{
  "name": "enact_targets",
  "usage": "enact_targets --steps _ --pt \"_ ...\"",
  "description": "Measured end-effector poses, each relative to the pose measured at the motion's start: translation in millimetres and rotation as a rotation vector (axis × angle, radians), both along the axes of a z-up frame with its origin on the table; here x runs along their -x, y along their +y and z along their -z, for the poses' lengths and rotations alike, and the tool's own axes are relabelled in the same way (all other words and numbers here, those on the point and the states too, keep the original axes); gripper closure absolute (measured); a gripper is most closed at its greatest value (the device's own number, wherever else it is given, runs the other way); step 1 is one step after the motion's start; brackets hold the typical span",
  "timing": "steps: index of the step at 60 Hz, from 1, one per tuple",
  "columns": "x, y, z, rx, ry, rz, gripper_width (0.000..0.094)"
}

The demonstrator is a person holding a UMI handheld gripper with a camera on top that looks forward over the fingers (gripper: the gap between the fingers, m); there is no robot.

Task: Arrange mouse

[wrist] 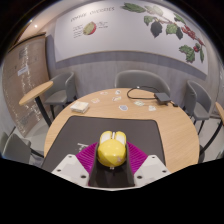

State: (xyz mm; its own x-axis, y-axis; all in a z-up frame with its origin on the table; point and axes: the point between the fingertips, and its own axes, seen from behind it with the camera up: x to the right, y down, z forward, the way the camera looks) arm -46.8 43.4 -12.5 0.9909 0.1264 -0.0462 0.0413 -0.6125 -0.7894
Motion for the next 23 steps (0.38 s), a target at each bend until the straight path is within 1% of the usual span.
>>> enact_targets --steps 3,4,8,10,13,18,23 --pt "1.9 0.0 1.5 0.011 -0.019 -0.047 0.0425" --pt "1.9 -2.7 1.3 0.018 -0.02 -0.062 0.0393" --pt "1.3 -14.2 -7.2 0.024 0.0 -0.096 0.0161" --pt "0.0 -18.0 -14.4 0.007 0.006 -0.117 0.0071" --pt "-5.0 -30.6 -26.0 -0.009 0.003 -0.139 0.0066" --pt "-25.5 -49.6 -36.3 -0.021 0.0 -0.152 0.0067" --pt "-49.6 -73.8 -45.2 -0.025 -0.001 -0.146 0.0068"
